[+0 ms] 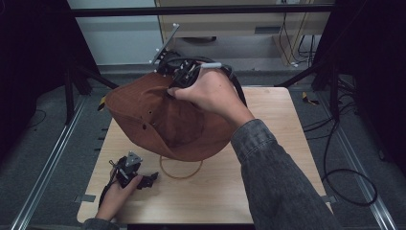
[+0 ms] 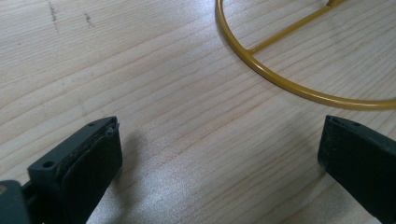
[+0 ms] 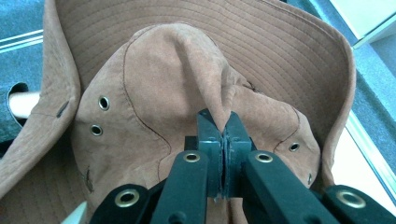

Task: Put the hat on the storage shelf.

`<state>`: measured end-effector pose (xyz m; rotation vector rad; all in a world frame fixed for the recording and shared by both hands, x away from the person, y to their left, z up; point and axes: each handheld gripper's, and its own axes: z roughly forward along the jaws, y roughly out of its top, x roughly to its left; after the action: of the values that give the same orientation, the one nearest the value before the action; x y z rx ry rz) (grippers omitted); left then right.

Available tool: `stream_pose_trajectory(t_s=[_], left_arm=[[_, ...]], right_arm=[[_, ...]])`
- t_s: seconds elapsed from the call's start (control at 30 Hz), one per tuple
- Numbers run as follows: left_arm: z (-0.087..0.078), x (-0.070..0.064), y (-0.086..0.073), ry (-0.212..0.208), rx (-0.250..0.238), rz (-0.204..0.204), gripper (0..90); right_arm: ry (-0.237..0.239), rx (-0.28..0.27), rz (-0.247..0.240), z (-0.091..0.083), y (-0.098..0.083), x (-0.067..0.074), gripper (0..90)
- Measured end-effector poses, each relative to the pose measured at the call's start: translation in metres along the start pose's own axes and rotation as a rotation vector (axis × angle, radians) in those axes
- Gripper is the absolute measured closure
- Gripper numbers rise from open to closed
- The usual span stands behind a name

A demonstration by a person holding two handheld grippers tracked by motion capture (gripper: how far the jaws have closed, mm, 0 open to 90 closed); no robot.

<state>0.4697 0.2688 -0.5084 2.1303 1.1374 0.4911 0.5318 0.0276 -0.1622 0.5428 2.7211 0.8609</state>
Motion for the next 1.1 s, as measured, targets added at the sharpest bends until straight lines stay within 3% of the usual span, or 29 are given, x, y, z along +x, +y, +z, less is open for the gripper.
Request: stream_pose_trajectory(t_s=[1.1], left_arm=[[0.000, 0.000, 0.000, -0.001, -0.001, -0.001, 0.0]], right_arm=[[0.037, 0.012, 0.015, 0.024, -0.018, 0.001, 87.9]])
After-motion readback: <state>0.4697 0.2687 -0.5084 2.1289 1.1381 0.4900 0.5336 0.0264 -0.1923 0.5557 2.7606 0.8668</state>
